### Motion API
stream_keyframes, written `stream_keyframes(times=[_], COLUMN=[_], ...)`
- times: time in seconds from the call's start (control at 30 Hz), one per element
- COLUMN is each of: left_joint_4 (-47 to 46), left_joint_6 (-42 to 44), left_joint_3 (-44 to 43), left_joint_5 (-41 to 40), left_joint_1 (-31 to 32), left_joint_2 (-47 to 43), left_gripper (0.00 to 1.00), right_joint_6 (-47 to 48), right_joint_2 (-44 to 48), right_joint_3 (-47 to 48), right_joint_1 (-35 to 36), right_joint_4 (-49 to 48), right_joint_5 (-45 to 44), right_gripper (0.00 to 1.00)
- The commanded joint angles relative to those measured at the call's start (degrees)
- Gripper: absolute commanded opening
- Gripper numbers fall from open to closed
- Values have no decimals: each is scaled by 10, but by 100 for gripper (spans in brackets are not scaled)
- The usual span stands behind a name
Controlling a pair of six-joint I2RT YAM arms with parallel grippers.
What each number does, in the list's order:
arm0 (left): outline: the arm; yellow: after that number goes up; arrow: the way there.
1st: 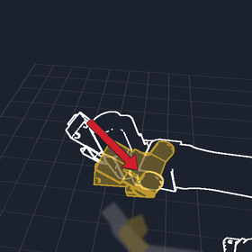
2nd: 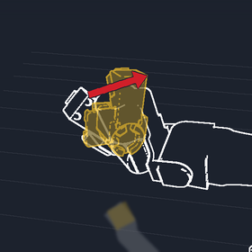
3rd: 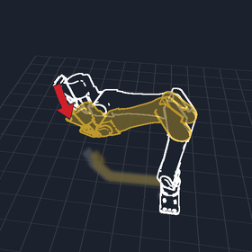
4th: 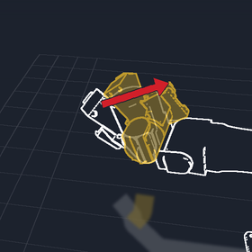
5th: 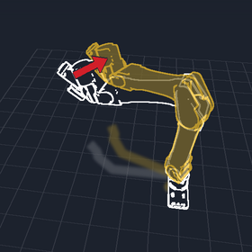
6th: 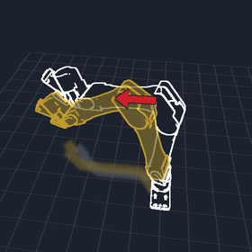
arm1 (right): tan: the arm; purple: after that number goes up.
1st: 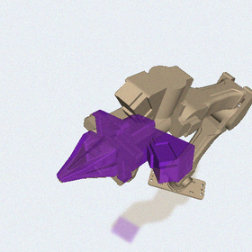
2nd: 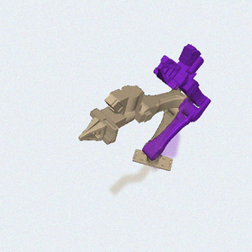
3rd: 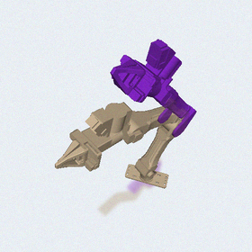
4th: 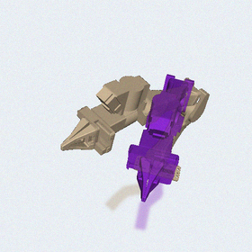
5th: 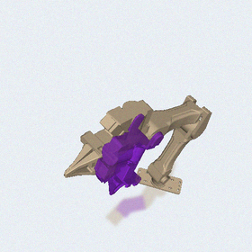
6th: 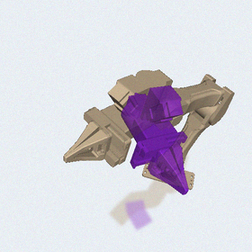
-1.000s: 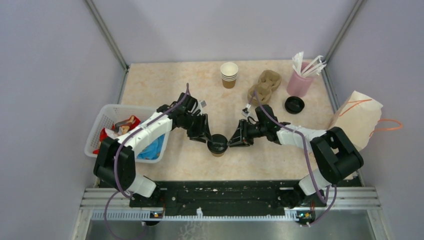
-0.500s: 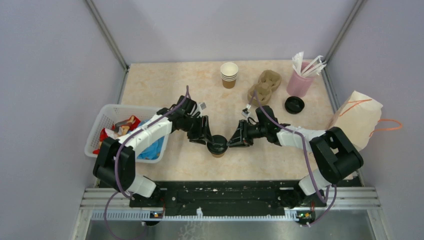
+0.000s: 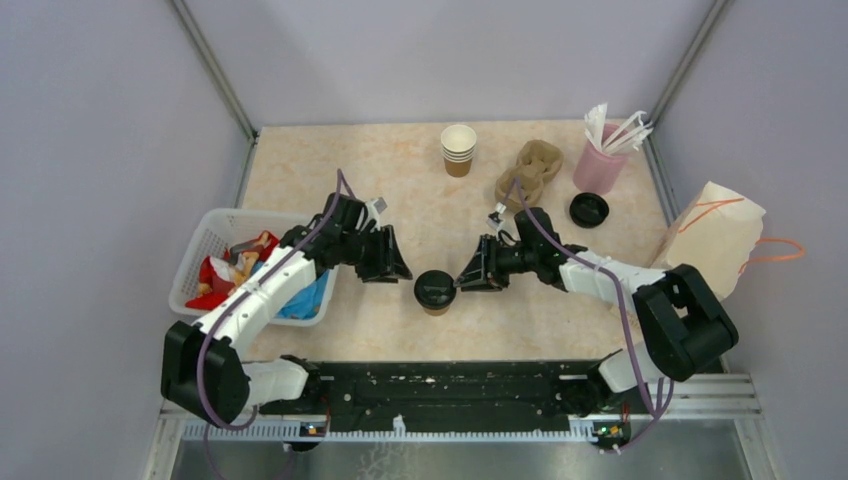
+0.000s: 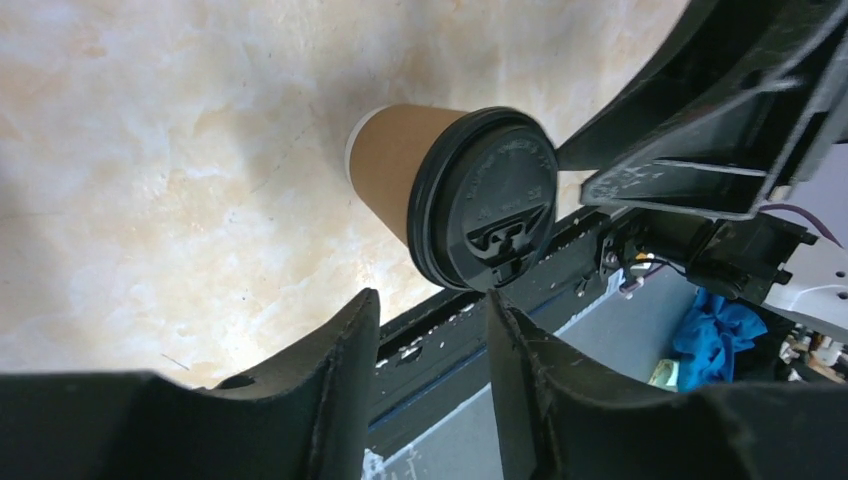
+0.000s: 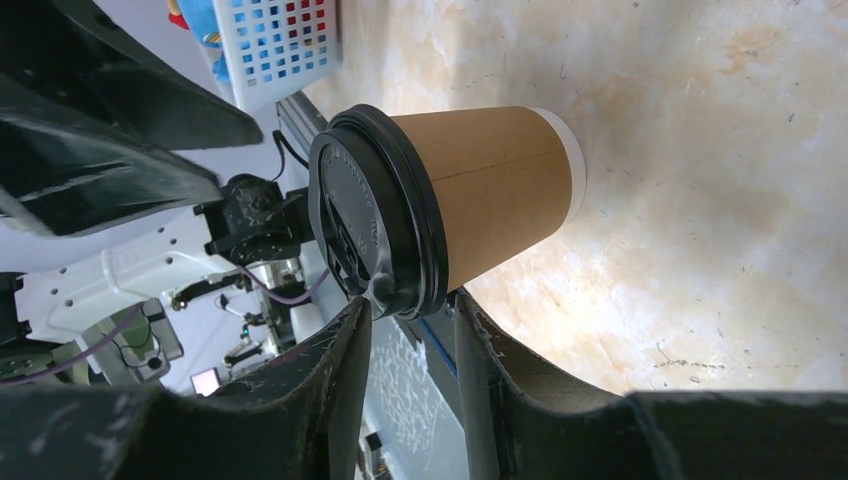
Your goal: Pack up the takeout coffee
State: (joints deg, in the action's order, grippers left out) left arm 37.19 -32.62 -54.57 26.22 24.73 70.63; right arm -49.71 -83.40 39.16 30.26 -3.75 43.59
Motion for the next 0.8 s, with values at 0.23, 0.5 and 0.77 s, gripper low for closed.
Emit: stream_keyframes(times=[0.23,0.5,0.77], left_joint_4=[-62,-64,-92], left_joint_6=[-41,-37,-40], left_joint_3=[33,42,63], left_joint_5=[51,58,74], left_joint_1=[-6,-6,-6], left_joint_2=[61,79,96], left_gripper=[38,35,35], right_joint_6=[5,5,2], right_joint_2=[-24,-36,-50], right_joint_3=[19,19,21], right_joint_1=[5,6,7], right_joint_4=[-26,-35,-45], right_joint_5=[2,7,12], right_gripper=[33,32,32])
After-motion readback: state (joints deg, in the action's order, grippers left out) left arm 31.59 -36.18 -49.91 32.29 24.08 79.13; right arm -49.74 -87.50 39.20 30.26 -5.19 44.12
